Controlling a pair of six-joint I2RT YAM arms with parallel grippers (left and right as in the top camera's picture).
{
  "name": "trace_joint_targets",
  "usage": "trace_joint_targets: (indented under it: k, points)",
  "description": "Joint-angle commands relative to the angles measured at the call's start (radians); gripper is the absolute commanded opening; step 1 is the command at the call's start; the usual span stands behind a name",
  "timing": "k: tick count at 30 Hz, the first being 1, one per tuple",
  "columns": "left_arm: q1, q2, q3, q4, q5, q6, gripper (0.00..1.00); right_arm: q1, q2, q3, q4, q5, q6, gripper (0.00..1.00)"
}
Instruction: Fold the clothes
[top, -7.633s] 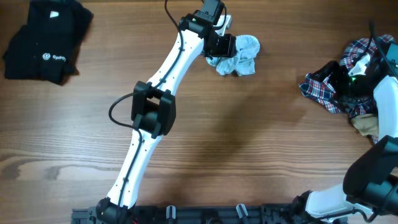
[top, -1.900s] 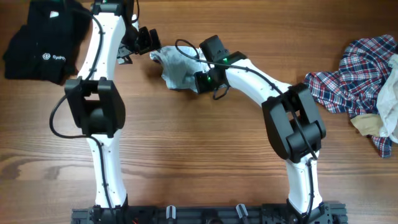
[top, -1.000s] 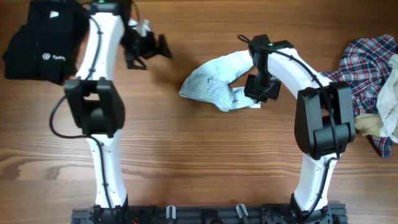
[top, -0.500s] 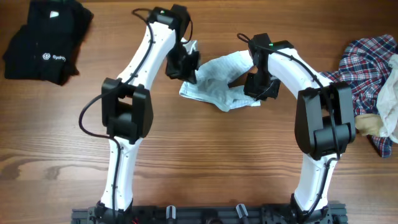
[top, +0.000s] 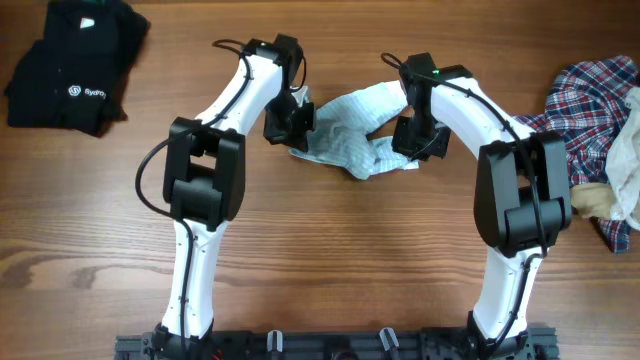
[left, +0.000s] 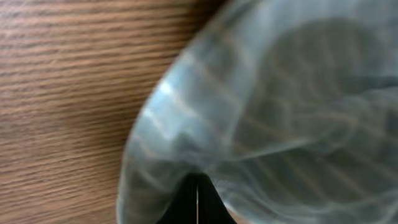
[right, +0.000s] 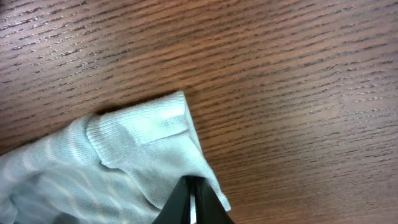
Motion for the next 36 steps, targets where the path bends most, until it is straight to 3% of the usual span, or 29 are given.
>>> trace_joint_targets:
  k: [1,11,16,23,25,27,31,32,33,34,36]
  points:
    - [0.021,-0.014,-0.01,0.013,-0.079,-0.022,0.04,0.004,-0.029,-0.008,-0.011,0.0,-0.007,0.04]
    - [0.151,-0.014,-0.01,0.109,-0.129,-0.018,0.07,-0.047,-0.029,-0.008,-0.061,0.023,-0.005,0.04]
    - [0.21,-0.014,-0.01,0.182,-0.13,0.039,0.08,-0.067,-0.029,-0.008,-0.065,0.023,-0.006,0.04]
    - [0.229,-0.014,-0.01,0.282,-0.158,0.078,0.13,-0.067,-0.029,-0.008,-0.076,0.023,-0.006,0.04]
    - [0.229,-0.014,-0.01,0.289,-0.159,0.1,0.2,-0.067,-0.033,-0.008,-0.079,0.023,-0.005,0.04]
    - [0.225,-0.019,-0.003,0.274,-0.159,0.137,0.39,-0.067,-0.061,-0.008,-0.068,0.023,-0.003,0.04]
    - [0.219,-0.094,0.027,0.247,-0.159,0.136,0.66,-0.06,-0.182,-0.008,-0.019,0.01,-0.014,0.04]
    - [0.218,-0.135,0.027,0.246,-0.155,0.135,0.75,-0.052,-0.219,-0.008,0.01,-0.045,-0.078,0.04]
    - [0.214,-0.171,0.027,0.243,-0.154,0.131,0.92,-0.043,-0.241,-0.008,0.034,-0.103,-0.127,0.04]
    - [0.209,-0.201,0.027,0.238,-0.155,0.131,0.99,-0.03,-0.259,-0.008,0.059,-0.161,-0.155,0.04]
    - [0.185,-0.27,0.027,0.202,-0.155,0.118,1.0,0.008,-0.266,-0.008,0.103,-0.189,-0.176,0.05]
